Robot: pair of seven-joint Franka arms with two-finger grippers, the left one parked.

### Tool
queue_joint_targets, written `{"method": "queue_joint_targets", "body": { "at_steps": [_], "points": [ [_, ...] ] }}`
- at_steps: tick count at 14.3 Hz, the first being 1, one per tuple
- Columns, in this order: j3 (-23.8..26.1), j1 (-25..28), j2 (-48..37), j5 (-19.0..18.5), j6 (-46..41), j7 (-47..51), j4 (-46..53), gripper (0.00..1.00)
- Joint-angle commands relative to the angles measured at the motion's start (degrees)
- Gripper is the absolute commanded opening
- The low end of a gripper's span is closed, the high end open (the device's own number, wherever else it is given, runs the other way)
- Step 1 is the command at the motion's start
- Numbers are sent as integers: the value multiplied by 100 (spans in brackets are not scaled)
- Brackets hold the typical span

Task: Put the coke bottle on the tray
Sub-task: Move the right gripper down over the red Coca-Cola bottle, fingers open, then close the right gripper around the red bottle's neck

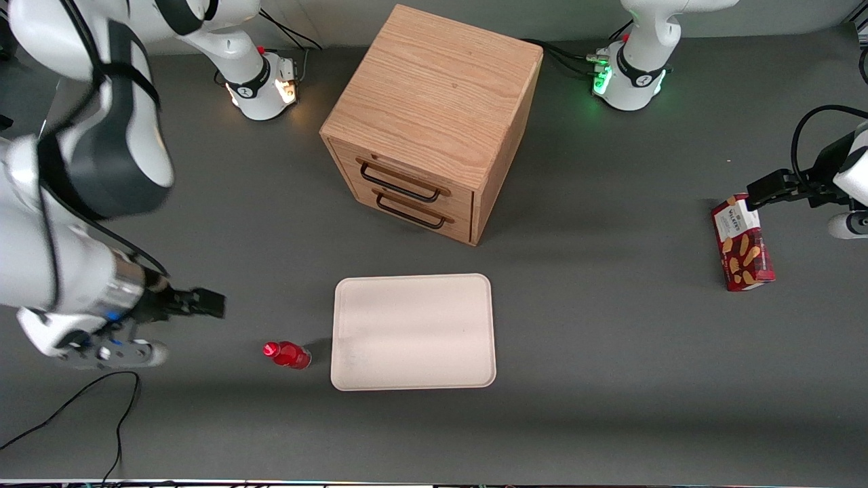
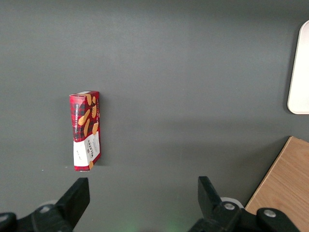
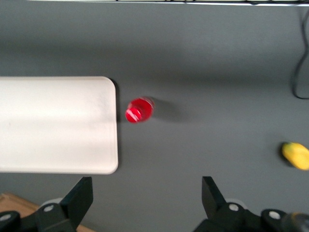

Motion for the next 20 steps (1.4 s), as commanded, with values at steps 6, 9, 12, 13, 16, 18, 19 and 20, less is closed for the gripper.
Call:
{"method": "queue_joint_targets", "body": {
  "at_steps": [6, 9, 12, 13, 16, 18, 19, 20],
  "points": [
    [115, 49, 1029, 14, 592, 244, 366, 100],
    [115, 155, 1091, -160, 838, 323, 209, 100],
    [124, 155, 1091, -249, 1286, 297, -125, 100],
    [124, 147, 1091, -293, 1435, 305, -231, 100],
    [124, 138, 1091, -311, 1691, 323, -512, 100],
    [124, 155, 1074, -320, 1770, 340, -636, 100],
    [124, 173, 1065, -320, 1901, 340, -758, 100],
    [124, 173, 1004, -320, 2059, 332, -959, 100]
  ]
}}
